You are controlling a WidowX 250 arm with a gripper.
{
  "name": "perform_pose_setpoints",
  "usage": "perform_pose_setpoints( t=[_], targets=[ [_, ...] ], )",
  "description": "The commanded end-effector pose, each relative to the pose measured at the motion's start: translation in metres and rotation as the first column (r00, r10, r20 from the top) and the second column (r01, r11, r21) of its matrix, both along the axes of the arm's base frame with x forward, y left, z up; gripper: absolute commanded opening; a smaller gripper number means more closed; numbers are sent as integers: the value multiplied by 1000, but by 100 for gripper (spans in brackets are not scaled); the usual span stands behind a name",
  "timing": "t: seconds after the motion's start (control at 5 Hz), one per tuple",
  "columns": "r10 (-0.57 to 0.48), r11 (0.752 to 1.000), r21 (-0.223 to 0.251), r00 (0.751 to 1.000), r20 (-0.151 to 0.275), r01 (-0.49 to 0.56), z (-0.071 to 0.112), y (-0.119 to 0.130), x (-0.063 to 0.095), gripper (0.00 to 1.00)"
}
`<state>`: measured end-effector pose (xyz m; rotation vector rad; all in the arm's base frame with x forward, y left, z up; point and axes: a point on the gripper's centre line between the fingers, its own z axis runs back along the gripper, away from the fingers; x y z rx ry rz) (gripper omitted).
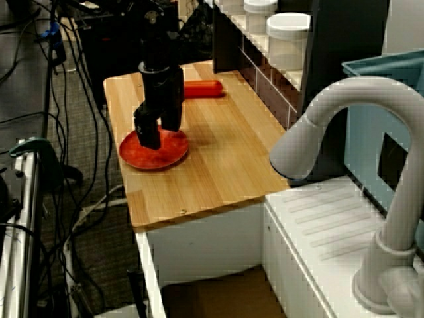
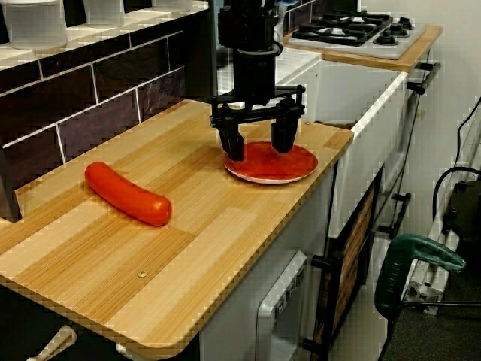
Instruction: Put the object on the plate
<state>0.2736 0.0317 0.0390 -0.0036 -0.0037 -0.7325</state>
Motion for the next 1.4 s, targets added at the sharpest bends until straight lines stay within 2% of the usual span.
perform_pose_setpoints(
  t=[0.0, 0.2, 0.4, 0.6, 0.8, 1.0, 1.2],
  targets=[
    [0, 1000, 0, 1000, 0, 0, 0, 0, 0, 100],
    [-60, 998, -1, 998, -33, 60, 25, 11, 11, 100],
    [-27, 999, -36, 999, -38, 26, 52, 36, 17, 100],
    [109, 989, -103, 994, 11, -107, 76, 77, 16, 100],
    [352, 924, -168, 936, 25, -343, 65, 123, 18, 100],
    [510, 834, -222, 859, -44, -506, 44, 138, 29, 100],
    [611, 760, -236, 789, -58, -606, 36, 141, 39, 100]
  ],
)
